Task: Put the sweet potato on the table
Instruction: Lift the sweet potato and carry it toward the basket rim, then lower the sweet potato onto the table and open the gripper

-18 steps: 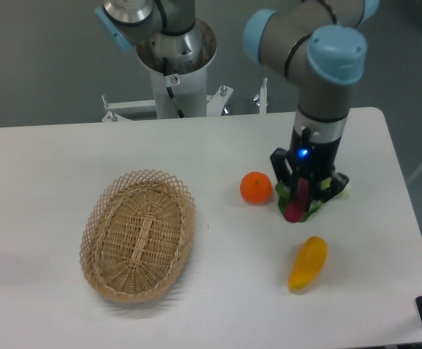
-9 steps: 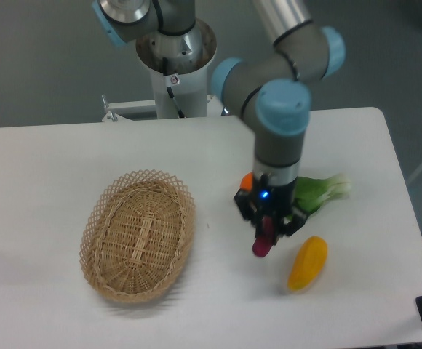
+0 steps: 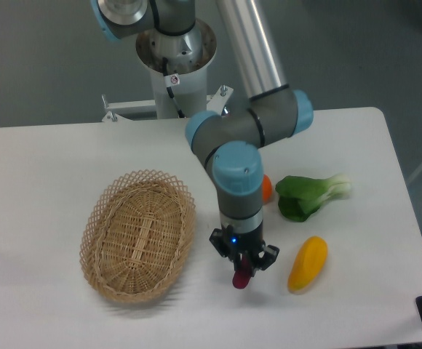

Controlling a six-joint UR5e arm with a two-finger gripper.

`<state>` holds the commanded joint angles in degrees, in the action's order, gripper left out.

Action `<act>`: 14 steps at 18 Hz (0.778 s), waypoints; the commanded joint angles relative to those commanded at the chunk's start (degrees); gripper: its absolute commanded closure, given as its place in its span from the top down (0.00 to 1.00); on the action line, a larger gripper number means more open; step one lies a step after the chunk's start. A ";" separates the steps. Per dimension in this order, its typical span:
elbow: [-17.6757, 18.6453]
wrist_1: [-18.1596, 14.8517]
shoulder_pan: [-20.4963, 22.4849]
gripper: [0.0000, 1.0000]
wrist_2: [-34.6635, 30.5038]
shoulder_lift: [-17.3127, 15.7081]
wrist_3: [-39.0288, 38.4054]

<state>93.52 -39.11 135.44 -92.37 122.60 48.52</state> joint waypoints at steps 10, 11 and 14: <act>-0.62 0.26 -0.97 0.44 -1.68 1.76 0.09; -0.70 0.18 -0.97 0.52 -1.68 1.76 0.09; -1.05 0.18 -0.97 1.00 -1.76 1.41 0.17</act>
<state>92.46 -38.93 134.47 -94.13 124.02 48.69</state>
